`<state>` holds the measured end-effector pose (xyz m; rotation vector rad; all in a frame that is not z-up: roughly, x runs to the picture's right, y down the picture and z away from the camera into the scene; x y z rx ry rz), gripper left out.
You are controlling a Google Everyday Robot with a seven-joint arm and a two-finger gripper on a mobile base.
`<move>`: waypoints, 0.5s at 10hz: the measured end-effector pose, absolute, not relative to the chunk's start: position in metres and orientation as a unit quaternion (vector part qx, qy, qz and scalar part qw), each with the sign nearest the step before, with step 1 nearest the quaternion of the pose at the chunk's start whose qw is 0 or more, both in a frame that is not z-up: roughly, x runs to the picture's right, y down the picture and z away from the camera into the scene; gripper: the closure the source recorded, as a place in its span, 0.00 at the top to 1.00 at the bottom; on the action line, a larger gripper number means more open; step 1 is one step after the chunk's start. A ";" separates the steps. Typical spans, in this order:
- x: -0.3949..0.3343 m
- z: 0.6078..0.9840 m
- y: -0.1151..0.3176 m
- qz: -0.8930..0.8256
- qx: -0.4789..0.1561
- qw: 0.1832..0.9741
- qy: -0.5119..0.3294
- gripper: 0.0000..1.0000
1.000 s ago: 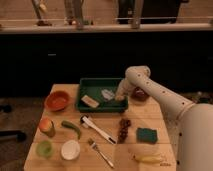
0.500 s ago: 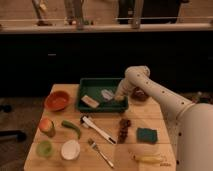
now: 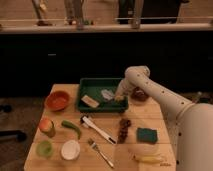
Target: Place towel in tray
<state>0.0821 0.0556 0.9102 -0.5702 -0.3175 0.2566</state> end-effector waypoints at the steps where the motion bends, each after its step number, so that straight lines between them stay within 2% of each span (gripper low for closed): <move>1: 0.082 0.910 0.056 0.126 -0.279 0.939 -0.155 0.06; 5: 0.083 0.911 0.057 0.126 -0.280 0.939 -0.155 0.45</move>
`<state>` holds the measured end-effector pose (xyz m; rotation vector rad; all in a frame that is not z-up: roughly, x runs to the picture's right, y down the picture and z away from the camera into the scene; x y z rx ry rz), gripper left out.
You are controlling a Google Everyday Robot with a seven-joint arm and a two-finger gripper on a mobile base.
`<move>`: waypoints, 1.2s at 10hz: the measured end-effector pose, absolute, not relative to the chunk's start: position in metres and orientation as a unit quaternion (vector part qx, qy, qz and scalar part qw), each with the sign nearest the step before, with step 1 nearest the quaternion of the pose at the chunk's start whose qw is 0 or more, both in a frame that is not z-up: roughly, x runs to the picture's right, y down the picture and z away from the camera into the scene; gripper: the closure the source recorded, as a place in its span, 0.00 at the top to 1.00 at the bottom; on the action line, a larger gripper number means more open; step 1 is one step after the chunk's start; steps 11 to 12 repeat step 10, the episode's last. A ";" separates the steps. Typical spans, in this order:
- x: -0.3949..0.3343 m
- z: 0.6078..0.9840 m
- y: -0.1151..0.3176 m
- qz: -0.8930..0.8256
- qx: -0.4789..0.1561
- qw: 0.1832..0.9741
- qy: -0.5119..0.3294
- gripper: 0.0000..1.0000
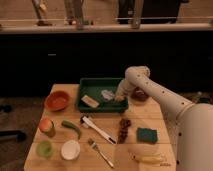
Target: Place towel in tray
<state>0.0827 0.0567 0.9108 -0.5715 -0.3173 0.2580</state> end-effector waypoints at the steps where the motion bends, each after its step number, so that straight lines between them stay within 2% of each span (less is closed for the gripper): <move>1: 0.083 0.911 0.057 0.126 -0.280 0.939 -0.155 0.55; 2: 0.083 0.911 0.057 0.127 -0.280 0.939 -0.155 0.67; 4: 0.083 0.911 0.057 0.126 -0.280 0.939 -0.155 0.79; 12: 0.083 0.911 0.057 0.126 -0.280 0.939 -0.155 0.80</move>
